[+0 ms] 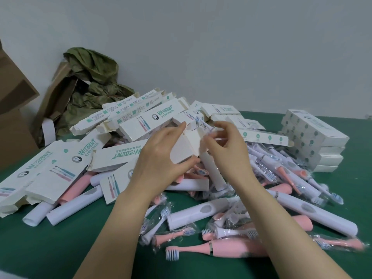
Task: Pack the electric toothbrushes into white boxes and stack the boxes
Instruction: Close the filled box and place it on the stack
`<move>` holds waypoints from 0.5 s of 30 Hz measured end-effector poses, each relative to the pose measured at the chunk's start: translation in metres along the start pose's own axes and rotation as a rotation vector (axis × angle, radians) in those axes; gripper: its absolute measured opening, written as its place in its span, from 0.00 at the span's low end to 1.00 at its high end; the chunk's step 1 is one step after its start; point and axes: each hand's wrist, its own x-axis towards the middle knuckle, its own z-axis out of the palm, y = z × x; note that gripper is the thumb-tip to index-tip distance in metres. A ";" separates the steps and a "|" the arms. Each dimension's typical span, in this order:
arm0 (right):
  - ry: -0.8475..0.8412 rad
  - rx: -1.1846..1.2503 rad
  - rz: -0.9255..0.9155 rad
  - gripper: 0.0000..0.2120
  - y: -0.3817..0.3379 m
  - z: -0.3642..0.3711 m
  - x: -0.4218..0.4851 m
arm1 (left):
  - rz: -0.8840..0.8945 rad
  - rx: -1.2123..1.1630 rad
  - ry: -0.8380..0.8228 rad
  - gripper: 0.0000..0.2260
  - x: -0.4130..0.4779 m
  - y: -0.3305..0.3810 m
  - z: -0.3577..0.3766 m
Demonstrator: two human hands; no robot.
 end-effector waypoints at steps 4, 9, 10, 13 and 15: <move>-0.058 0.032 0.073 0.09 -0.002 -0.002 0.000 | 0.005 -0.009 -0.187 0.44 0.001 -0.003 -0.001; -0.078 0.305 0.131 0.15 -0.007 -0.003 0.000 | -0.110 -0.056 -0.107 0.36 0.002 0.004 0.002; -0.100 0.359 0.139 0.13 -0.008 -0.002 0.000 | -0.122 -0.067 -0.052 0.32 0.002 0.007 0.004; -0.147 0.339 0.118 0.06 -0.009 0.002 -0.003 | -0.098 0.029 0.004 0.26 0.001 0.013 0.008; -0.167 0.313 0.104 0.06 -0.008 0.002 -0.003 | -0.098 0.108 0.005 0.25 0.002 0.013 0.011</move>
